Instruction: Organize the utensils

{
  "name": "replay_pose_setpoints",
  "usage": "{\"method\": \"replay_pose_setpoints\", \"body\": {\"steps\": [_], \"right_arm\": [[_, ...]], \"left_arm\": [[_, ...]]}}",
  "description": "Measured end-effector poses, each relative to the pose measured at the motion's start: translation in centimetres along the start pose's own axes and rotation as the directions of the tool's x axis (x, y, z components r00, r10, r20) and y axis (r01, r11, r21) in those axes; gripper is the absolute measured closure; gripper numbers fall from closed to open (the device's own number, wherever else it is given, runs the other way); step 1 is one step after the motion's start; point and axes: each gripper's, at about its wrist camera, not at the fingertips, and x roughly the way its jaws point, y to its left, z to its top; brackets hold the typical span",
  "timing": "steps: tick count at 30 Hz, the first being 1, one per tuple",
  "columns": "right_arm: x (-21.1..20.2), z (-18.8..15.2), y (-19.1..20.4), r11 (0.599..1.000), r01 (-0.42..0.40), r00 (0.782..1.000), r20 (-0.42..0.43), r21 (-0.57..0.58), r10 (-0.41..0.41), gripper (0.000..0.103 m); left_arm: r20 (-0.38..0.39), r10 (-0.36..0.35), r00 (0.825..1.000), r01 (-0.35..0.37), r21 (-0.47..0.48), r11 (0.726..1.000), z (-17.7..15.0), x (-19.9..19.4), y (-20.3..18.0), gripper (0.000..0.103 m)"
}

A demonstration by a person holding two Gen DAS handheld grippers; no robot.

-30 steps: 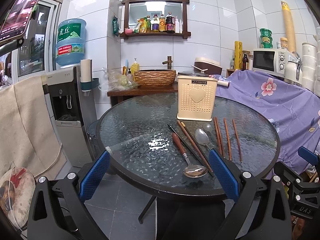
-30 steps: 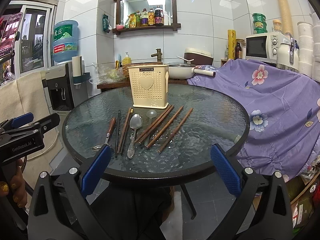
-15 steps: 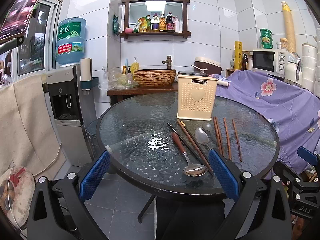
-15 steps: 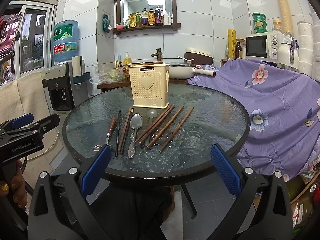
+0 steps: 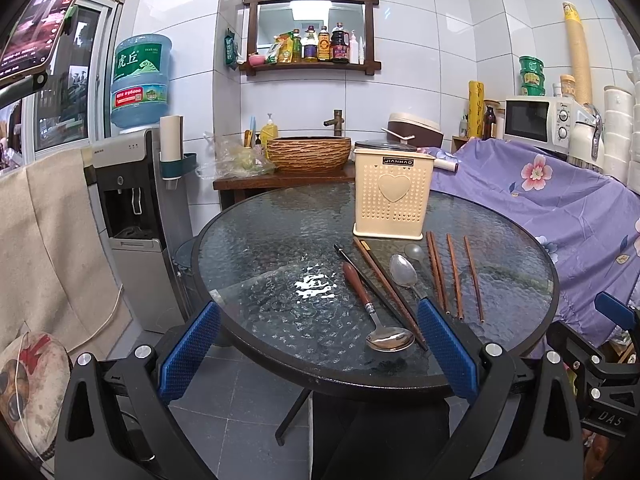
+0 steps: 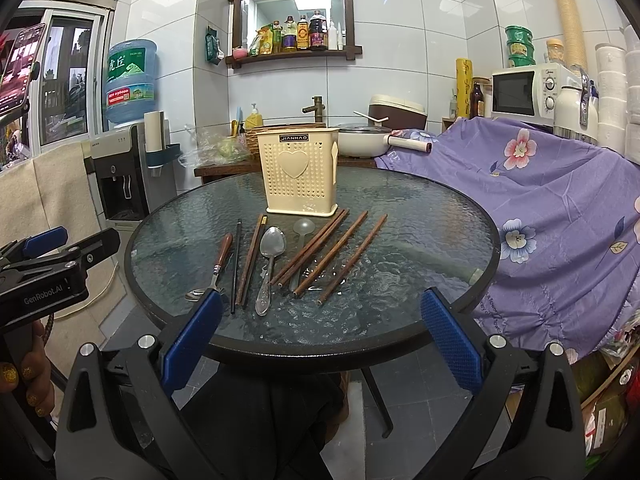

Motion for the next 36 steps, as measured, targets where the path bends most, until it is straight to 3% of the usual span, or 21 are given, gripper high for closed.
{"method": "replay_pose_setpoints", "body": {"steps": [26,36], "right_arm": [[0.2,-0.3,0.3,1.0,-0.001,1.0,-0.006,-0.001,0.001,0.005],[3.1,-0.6,-0.9,0.999,0.035,0.995,-0.097,0.008,-0.034,0.005]], "left_arm": [[-0.007,-0.001,1.0,0.001,0.0,1.0,-0.3,0.1,-0.1,0.006],[-0.112,-0.014,0.994,0.009,-0.044,0.999,-1.0,3.2,1.4,0.006]]}}
